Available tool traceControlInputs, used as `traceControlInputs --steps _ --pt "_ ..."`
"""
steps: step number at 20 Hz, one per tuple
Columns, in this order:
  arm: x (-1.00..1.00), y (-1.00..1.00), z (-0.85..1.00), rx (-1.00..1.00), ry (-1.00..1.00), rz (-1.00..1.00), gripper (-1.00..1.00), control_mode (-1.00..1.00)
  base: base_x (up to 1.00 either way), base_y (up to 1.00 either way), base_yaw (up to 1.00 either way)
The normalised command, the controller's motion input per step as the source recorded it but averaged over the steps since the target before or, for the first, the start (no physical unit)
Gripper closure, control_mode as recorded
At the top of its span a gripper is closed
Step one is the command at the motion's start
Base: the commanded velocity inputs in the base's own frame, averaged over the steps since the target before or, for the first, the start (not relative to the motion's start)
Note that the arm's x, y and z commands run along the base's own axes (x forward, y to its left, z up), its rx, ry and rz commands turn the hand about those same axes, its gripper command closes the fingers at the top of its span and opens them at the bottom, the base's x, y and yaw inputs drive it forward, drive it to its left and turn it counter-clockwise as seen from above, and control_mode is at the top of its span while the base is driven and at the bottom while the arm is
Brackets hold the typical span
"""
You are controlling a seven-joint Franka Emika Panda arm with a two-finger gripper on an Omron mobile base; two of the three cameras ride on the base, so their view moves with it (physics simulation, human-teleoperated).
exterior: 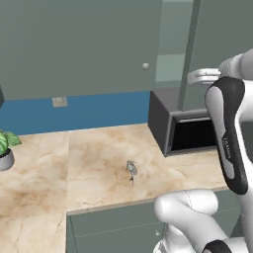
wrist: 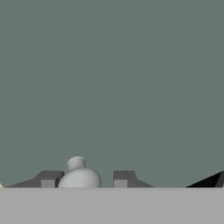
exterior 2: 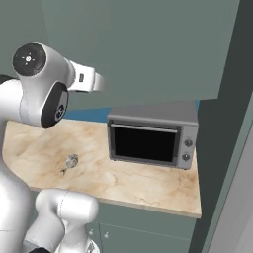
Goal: Retrieve the tupperware from the cabinet, then place the raw meat into the tupperware to avoid contamination.
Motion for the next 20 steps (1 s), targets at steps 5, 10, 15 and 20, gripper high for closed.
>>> traceControlInputs --steps 5,10,15,20 --pt "-0.61 -0.58 0.11 0.07 0.0 0.02 1.0 -1.0 0.0 0.0 0.0" --pt "-0.61 -0.53 0.16 0.08 0.0 0.0 1.0 -1.0 0.0 0.0 0.0" --pt "-0.57 -0.51 0.2 0.09 0.02 0.0 1.0 -1.0 0.0 0.0 0.0" --pt "-0.56 -0.52 0.22 0.09 0.02 0.0 1.0 -1.0 0.0 0.0 0.0"
